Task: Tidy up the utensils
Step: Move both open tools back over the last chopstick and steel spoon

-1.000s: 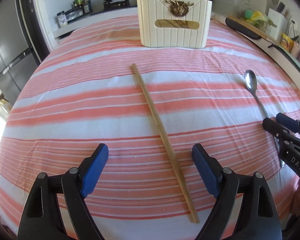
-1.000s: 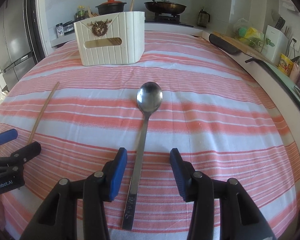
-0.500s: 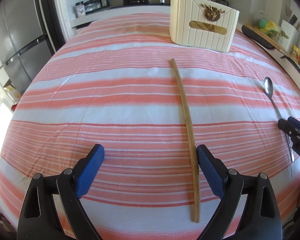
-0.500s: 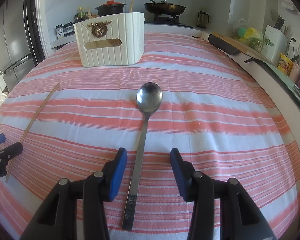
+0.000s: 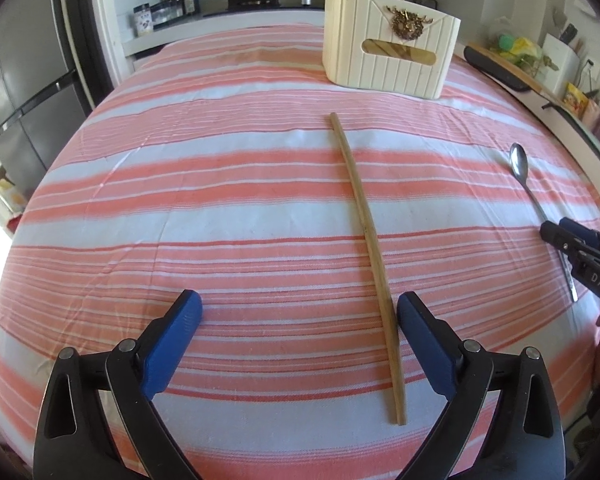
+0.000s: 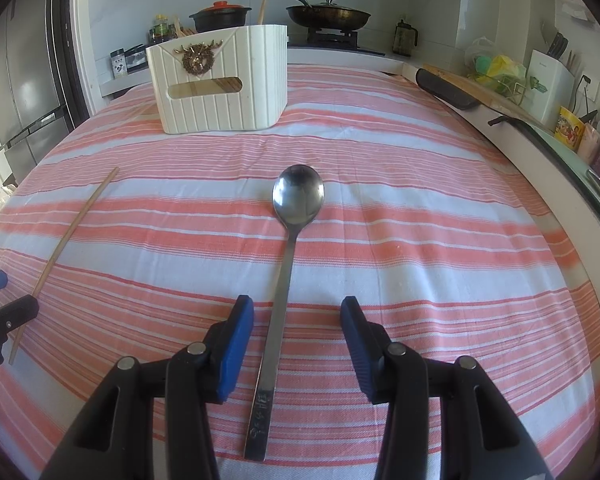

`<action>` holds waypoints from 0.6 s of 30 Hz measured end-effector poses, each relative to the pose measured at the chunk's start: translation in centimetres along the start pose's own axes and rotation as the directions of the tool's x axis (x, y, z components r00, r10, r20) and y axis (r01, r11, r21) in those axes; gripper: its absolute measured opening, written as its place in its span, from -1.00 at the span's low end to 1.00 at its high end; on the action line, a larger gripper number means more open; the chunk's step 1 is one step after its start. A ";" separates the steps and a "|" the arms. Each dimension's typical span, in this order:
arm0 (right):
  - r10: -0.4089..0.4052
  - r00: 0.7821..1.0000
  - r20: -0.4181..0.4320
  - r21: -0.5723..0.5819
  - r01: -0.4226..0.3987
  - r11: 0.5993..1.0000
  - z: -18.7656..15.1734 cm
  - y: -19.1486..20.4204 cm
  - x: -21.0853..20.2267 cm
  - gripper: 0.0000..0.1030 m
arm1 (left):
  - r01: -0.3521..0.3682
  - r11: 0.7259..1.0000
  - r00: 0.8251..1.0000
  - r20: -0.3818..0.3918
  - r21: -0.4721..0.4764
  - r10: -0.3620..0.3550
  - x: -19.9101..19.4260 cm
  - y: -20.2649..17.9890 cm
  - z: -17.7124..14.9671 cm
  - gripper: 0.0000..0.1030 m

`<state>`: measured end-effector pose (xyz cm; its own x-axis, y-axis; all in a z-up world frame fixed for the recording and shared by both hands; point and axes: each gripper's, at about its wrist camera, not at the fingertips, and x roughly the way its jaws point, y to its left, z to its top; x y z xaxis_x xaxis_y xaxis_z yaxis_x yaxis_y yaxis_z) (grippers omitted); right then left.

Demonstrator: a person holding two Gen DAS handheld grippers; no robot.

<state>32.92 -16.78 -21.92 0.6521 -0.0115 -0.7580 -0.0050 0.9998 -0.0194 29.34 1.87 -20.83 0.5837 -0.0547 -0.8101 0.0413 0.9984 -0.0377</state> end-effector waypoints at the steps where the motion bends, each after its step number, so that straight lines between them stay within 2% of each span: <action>1: -0.001 1.000 0.000 -0.001 0.001 1.000 0.0 0.0 0.0 -0.10 | 0.010 1.000 1.000 0.001 -0.003 -0.010 -0.2 0.1 0.0 0.90; 7: 0.000 1.000 0.000 0.000 0.000 1.000 -0.1 0.0 0.0 -0.10 | 0.064 0.996 0.998 0.026 -0.056 -0.063 -2.0 1.9 0.5 0.90; 11: 0.014 1.000 -0.011 0.004 -0.014 1.000 0.1 -0.2 0.1 -0.08 | 0.119 0.989 0.993 0.038 -0.085 -0.116 -2.7 3.3 2.6 0.90; 13: 0.057 0.998 -0.041 0.018 -0.056 0.998 0.5 -0.8 0.2 -0.01 | 0.179 0.976 0.984 0.032 -0.121 -0.177 -2.8 4.3 3.9 0.90; 15: 0.072 0.995 -0.066 0.050 -0.069 0.996 1.1 -1.6 0.2 -0.01 | 0.250 0.954 0.968 0.011 -0.166 -0.252 -2.2 4.9 5.3 0.90; 16: 0.075 0.995 -0.072 0.073 -0.070 0.995 1.4 -2.2 0.1 -0.01 | 0.267 0.946 0.962 0.002 -0.183 -0.272 -1.8 5.2 5.8 0.90; 18: 0.095 0.993 -0.072 0.115 -0.086 0.990 2.1 -3.1 0.0 -0.01 | 0.265 0.947 0.963 -0.001 -0.182 -0.270 -1.1 4.8 6.9 0.90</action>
<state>34.55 -19.81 -20.53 0.5921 0.0824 -0.8016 0.0257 0.9923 0.1210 34.50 6.68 -16.09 0.5505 -0.3219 -0.7703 0.0465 0.9331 -0.3567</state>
